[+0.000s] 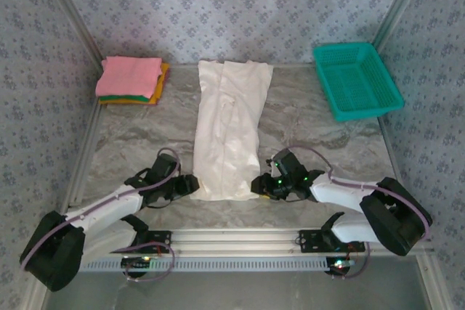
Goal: Fold and stack the t-shirts
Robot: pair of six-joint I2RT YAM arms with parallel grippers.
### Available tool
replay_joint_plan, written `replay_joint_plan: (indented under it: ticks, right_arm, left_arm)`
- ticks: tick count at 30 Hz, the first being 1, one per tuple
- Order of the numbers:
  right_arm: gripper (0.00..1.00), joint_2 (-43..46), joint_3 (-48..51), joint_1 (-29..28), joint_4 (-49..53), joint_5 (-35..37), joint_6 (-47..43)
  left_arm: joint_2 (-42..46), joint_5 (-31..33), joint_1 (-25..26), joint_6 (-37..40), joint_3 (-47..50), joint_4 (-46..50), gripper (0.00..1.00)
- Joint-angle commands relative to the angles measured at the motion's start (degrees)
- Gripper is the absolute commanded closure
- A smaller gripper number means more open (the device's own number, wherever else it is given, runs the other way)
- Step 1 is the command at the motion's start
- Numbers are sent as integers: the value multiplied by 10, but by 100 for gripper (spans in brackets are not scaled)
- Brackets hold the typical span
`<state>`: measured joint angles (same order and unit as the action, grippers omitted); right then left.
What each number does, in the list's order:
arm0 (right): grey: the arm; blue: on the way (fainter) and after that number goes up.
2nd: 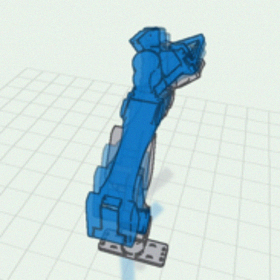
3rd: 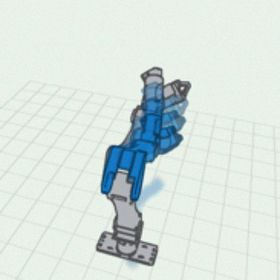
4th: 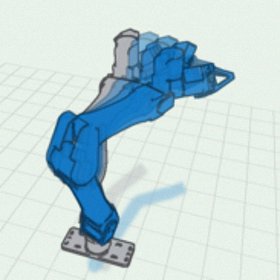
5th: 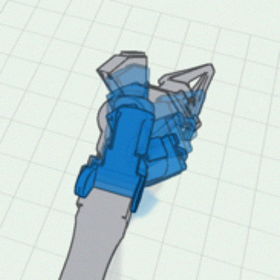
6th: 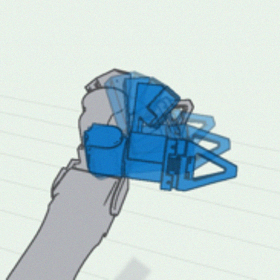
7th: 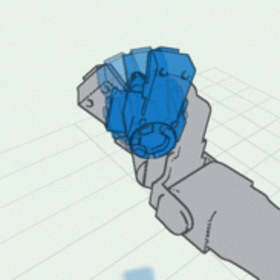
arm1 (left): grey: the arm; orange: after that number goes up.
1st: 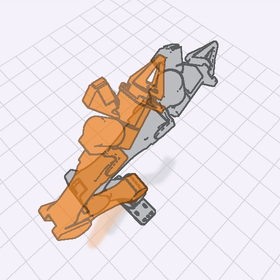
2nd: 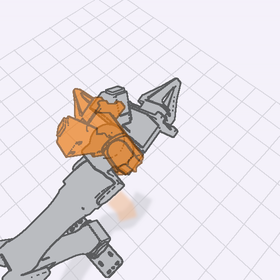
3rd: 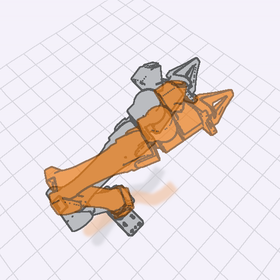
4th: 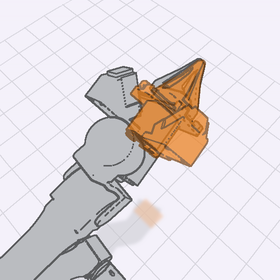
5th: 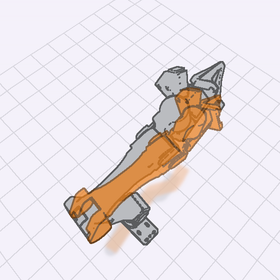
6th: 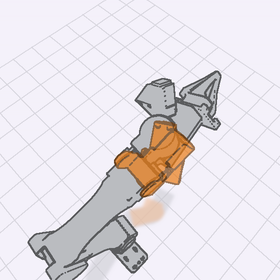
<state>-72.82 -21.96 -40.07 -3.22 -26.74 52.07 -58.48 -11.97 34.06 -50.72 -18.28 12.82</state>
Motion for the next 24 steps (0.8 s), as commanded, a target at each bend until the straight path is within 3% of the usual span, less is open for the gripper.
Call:
replay_joint_plan:
  ticks: [1,14,18,20,24]
  right_arm:
    - [61,4,-13,-4,9,12,-5]
    - [63,1,-17,0,13,19,-8]
    - [63,-2,-14,2,11,19,-9]
    - [63,-9,-12,3,6,18,-8]
    - [63,-18,-13,5,2,17,-8]
  left_arm:
    - [-34,-34,19,-5,-16,-89,50]
    - [-44,-28,47,-15,-39,-98,63]
    - [-53,-25,57,-23,-36,-114,59]
    - [-64,-28,61,-24,-36,-123,64]
    - [-76,-18,68,-28,-32,-121,64]
